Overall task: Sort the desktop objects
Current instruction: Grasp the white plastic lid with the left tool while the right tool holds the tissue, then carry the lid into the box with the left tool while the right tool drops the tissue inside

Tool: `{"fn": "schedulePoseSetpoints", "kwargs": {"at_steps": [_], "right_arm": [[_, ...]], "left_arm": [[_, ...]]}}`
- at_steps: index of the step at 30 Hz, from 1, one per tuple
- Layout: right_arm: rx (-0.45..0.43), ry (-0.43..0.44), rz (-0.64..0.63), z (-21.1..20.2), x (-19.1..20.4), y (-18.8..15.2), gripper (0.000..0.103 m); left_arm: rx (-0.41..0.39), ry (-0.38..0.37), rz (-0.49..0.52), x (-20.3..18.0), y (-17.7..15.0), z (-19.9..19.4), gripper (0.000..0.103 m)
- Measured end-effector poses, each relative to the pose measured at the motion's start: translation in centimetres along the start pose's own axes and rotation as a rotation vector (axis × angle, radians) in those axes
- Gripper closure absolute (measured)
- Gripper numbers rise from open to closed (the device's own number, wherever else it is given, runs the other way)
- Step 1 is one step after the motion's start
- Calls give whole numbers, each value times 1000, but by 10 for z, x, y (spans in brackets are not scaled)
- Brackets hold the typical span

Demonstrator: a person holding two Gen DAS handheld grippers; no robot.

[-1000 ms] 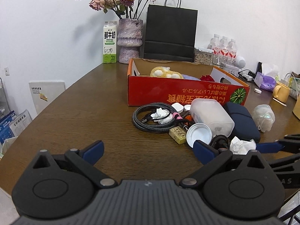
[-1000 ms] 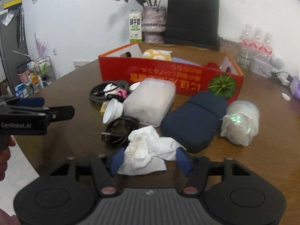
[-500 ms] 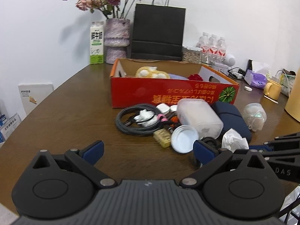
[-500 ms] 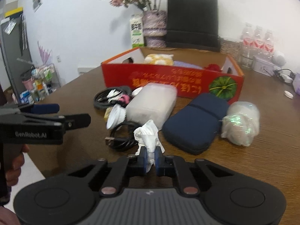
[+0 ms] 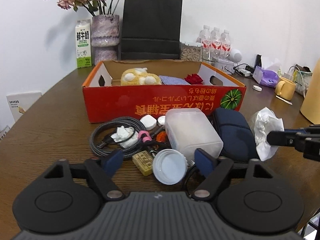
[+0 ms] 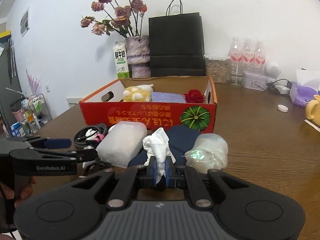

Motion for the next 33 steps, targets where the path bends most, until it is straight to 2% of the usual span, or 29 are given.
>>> {"fn": "schedulePoseSetpoints", "kwargs": {"at_steps": [3,7,13,19,27,33], "right_arm": [[-1,10,4,3,-4,0,95],[3,28,12,8,-8,-1,95],[3,37,19,8,-10,-5,95],[0,41,22,8,-10,-5,95],[-2,47,13,5,-4,-6,95],[-22,51,-3,0,1,0,95]], "left_arm": [[5,-2,3,-2,0,2,32],[16,-3,5,-4,-1,4,48],[27,-6,10,-7,-1,8,50],[40,-29,12,-9,-5,9,63],[33,-27,8,-8,-6,3,63],[-6,-20,9,-5,0,-8,63]]}}
Point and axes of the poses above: each gripper's, at about its wrist camera, not at the fingertips, and z roughly the way its jaws point, x to its left, y to its top, the point moved 5 cm from there along z, roughly the way its jaws point, and after that the axes turned 7 degrees about y, right-handed, at the moved point
